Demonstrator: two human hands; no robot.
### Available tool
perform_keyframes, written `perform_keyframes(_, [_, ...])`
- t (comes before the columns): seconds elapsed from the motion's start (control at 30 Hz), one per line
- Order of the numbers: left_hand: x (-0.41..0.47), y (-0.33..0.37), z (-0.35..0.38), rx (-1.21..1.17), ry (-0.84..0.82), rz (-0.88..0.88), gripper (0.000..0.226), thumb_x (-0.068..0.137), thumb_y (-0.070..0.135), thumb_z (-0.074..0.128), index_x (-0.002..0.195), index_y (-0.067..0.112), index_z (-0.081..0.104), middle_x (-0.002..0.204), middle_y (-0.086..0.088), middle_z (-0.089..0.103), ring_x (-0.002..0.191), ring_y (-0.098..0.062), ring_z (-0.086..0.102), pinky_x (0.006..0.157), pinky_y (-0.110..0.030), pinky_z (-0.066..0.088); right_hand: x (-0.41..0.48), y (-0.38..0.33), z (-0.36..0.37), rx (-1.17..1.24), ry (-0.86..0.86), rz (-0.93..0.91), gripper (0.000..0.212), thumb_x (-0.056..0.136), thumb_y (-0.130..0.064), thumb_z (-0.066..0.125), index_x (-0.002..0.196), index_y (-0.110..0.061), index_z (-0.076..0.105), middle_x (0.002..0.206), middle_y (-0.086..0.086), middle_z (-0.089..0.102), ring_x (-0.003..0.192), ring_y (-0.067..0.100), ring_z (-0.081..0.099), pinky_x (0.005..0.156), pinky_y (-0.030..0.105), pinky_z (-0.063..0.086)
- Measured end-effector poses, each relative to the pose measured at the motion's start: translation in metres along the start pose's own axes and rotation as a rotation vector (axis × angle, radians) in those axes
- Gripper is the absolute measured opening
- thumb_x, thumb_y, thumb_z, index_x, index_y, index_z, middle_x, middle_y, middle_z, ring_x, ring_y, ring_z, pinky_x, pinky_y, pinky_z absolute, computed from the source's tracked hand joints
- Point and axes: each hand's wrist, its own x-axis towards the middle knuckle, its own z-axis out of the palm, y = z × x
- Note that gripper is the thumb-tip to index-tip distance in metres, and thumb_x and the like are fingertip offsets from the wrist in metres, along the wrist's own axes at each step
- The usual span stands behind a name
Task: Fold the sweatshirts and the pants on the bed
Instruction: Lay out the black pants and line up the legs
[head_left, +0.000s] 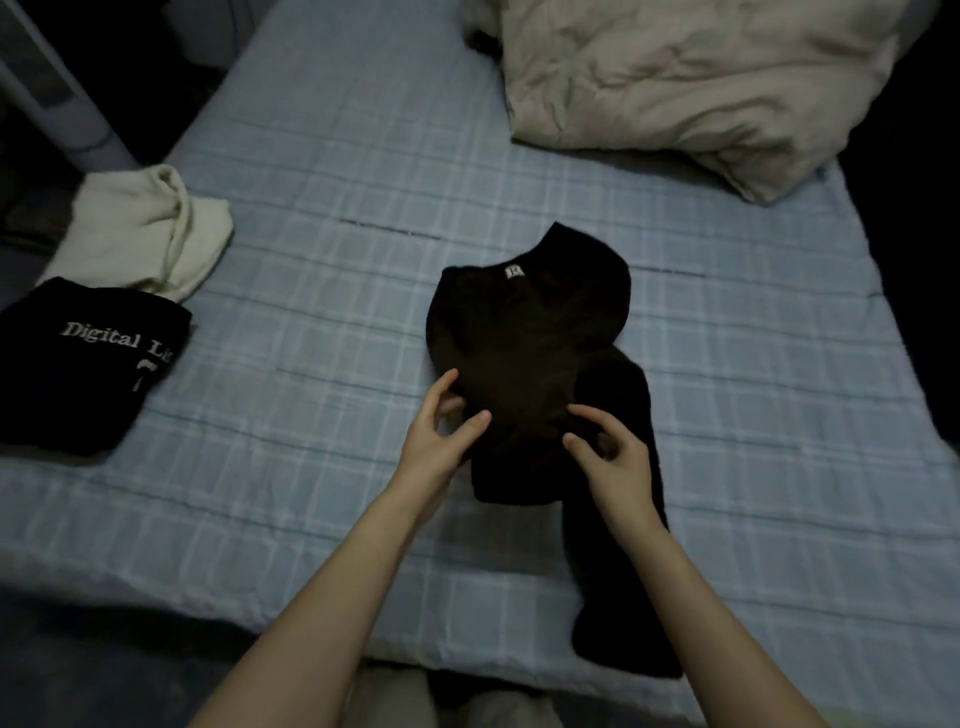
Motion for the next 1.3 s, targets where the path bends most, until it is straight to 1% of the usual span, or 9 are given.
perform_keyframes(0.13, [-0.025, 0.023, 0.019, -0.316, 0.027, -0.172, 0.059, 0.092, 0.003, 0.062, 0.143, 0.018, 0.037, 0.13, -0.01, 0.06, 0.103, -0.018, 0.069, 0.08, -0.028, 0.059, -0.004, -0.03, -0.017, 0.23, -0.113, 0.192, 0.052, 0.076, -0.003, 0.081, 0.12, -0.029, 0.069, 0.121, 0.002, 0.069, 0.113, 0.013, 0.066, 0.092, 0.03, 0.055])
perform_keyframes(0.23, [-0.039, 0.029, 0.023, -0.288, 0.012, -0.185, 0.057, 0.092, 0.0, 0.061, 0.144, 0.004, 0.039, 0.12, -0.008, 0.064, 0.09, -0.009, 0.071, 0.069, -0.019, 0.057, -0.024, -0.043, -0.025, 0.129, -0.28, 0.177, 0.067, 0.066, 0.006, 0.085, 0.123, -0.027, 0.067, 0.123, 0.004, 0.068, 0.114, 0.014, 0.066, 0.09, 0.029, 0.056])
perform_keyframes(0.43, [-0.05, 0.035, 0.027, -0.055, -0.094, -0.081, 0.069, 0.084, -0.01, 0.066, 0.145, 0.013, 0.043, 0.14, -0.005, 0.053, 0.1, 0.001, 0.066, 0.079, -0.016, 0.054, -0.039, -0.055, -0.033, -0.086, -0.276, -0.092, 0.06, 0.087, 0.005, 0.067, 0.137, -0.025, 0.056, 0.136, -0.014, 0.056, 0.126, -0.005, 0.051, 0.098, 0.014, 0.045])
perform_keyframes(0.57, [-0.057, 0.04, 0.036, -0.003, -0.191, -0.023, 0.071, 0.09, -0.002, 0.06, 0.15, 0.027, 0.034, 0.14, 0.009, 0.048, 0.107, 0.013, 0.059, 0.085, -0.013, 0.051, -0.032, -0.056, -0.035, 0.026, -0.248, -0.063, 0.05, 0.091, -0.001, 0.065, 0.131, -0.031, 0.061, 0.129, -0.02, 0.061, 0.124, -0.001, 0.055, 0.094, 0.016, 0.049])
perform_keyframes(0.8, [-0.053, 0.043, 0.049, -0.075, -0.246, -0.136, 0.069, 0.093, 0.014, 0.063, 0.151, 0.03, 0.03, 0.131, 0.009, 0.055, 0.113, -0.003, 0.06, 0.101, -0.026, 0.049, -0.013, -0.067, -0.041, 0.56, -0.181, 0.227, 0.06, 0.077, -0.013, 0.08, 0.129, -0.036, 0.063, 0.133, 0.004, 0.063, 0.118, 0.02, 0.064, 0.087, 0.033, 0.057])
perform_keyframes(0.87, [-0.053, 0.044, 0.049, -0.041, -0.186, -0.108, 0.074, 0.089, 0.009, 0.068, 0.151, 0.024, 0.032, 0.131, 0.004, 0.054, 0.112, -0.003, 0.06, 0.097, -0.024, 0.051, -0.012, -0.07, -0.045, 0.457, -0.286, 0.208, 0.085, 0.065, -0.013, 0.089, 0.135, -0.046, 0.053, 0.138, -0.001, 0.058, 0.123, 0.016, 0.061, 0.093, 0.035, 0.055])
perform_keyframes(0.97, [-0.055, 0.044, 0.044, 0.097, -0.075, 0.005, 0.075, 0.082, 0.002, 0.075, 0.146, 0.022, 0.041, 0.13, 0.001, 0.056, 0.107, 0.0, 0.06, 0.087, -0.018, 0.053, -0.016, -0.072, -0.047, -0.042, -0.419, 0.031, 0.104, 0.066, -0.017, 0.089, 0.141, -0.062, 0.032, 0.14, -0.034, 0.039, 0.123, -0.015, 0.046, 0.09, 0.013, 0.05])
perform_keyframes(1.13, [-0.065, 0.038, 0.032, 0.164, 0.08, 0.068, 0.056, 0.079, 0.007, 0.079, 0.13, 0.021, 0.059, 0.112, 0.012, 0.061, 0.103, -0.007, 0.063, 0.09, -0.025, 0.056, -0.027, -0.07, -0.038, -0.235, -0.391, -0.073, 0.069, 0.08, -0.017, 0.079, 0.132, -0.052, 0.05, 0.127, -0.03, 0.052, 0.118, -0.011, 0.052, 0.084, 0.004, 0.046])
perform_keyframes(1.3, [-0.069, 0.033, 0.021, -0.242, 0.136, -0.1, 0.033, 0.097, 0.007, 0.055, 0.129, 0.008, 0.061, 0.127, -0.012, 0.064, 0.115, -0.023, 0.063, 0.096, -0.033, 0.053, -0.042, -0.061, -0.03, -0.082, -0.289, -0.027, 0.067, 0.077, -0.015, 0.082, 0.13, -0.046, 0.055, 0.125, -0.034, 0.054, 0.113, -0.014, 0.053, 0.079, 0.004, 0.047])
